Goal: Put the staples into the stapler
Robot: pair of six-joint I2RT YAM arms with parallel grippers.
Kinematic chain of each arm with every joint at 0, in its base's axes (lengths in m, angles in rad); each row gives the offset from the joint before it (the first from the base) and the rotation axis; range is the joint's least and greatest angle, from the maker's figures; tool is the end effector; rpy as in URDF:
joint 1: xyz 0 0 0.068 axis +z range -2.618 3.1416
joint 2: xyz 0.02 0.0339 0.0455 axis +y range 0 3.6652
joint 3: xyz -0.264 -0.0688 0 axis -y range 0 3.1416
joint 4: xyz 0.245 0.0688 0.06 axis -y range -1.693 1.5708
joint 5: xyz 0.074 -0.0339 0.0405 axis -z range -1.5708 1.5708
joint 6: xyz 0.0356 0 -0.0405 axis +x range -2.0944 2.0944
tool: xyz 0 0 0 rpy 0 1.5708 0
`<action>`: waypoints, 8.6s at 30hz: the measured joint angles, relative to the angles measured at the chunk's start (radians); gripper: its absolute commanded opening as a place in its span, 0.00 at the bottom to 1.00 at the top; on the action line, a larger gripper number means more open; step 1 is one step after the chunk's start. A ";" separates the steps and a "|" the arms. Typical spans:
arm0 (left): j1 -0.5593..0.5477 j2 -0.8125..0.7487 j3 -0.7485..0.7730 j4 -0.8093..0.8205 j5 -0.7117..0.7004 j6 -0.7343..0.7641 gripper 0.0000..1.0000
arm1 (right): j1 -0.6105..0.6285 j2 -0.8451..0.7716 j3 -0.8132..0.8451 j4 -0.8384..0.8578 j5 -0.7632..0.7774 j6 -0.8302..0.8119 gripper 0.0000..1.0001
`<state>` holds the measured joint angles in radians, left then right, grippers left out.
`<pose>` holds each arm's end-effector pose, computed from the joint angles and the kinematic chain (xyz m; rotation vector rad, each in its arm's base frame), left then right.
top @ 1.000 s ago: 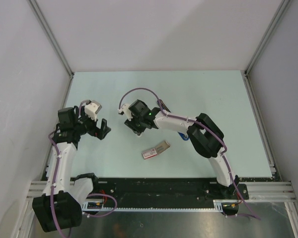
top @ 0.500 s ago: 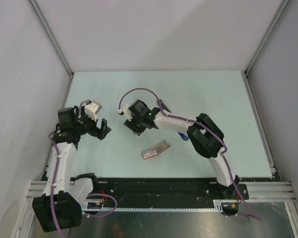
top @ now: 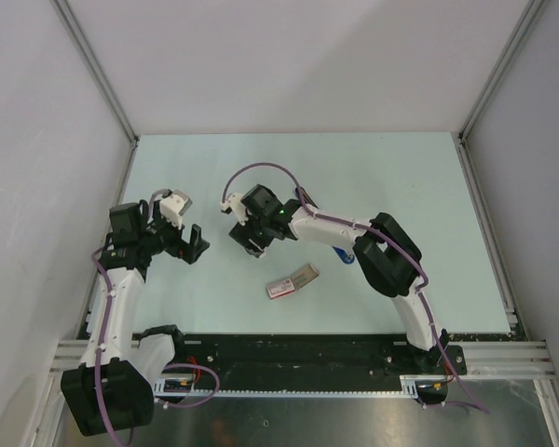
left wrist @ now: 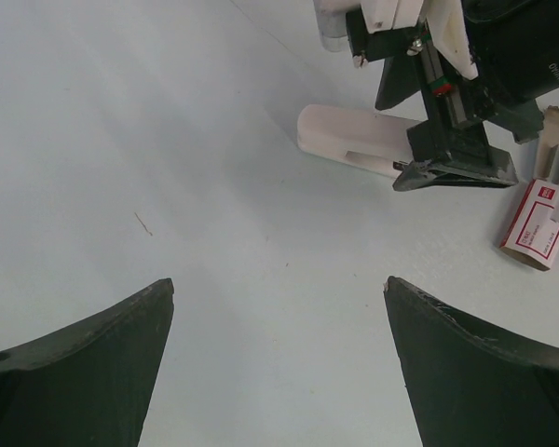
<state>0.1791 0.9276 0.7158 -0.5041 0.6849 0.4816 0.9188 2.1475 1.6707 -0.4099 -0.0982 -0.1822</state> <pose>0.1914 0.0118 0.2652 0.6542 2.0266 -0.3982 0.2875 0.3823 0.1909 -1.3466 2.1101 0.4356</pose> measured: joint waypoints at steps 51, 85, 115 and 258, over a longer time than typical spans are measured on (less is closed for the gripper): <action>-0.195 0.445 0.374 0.016 -0.029 -0.028 1.00 | -0.222 -0.442 -0.134 -0.005 -0.031 0.470 0.99; -0.451 0.891 0.782 0.070 -0.066 -0.172 1.00 | -0.395 -0.469 -0.352 0.038 0.068 0.034 0.99; -0.493 1.194 1.054 0.107 -0.080 -0.361 0.99 | -0.548 -0.635 -0.571 0.139 -0.158 -0.032 0.93; -0.520 1.466 1.252 0.123 -0.078 -0.575 1.00 | -0.503 -0.386 -0.550 -0.078 -0.122 -0.372 0.48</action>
<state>-0.3405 2.3932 1.9675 -0.3809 0.6071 -0.0937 0.4160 1.7618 1.1210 -0.4881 -0.2207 -0.5541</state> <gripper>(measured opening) 0.994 0.488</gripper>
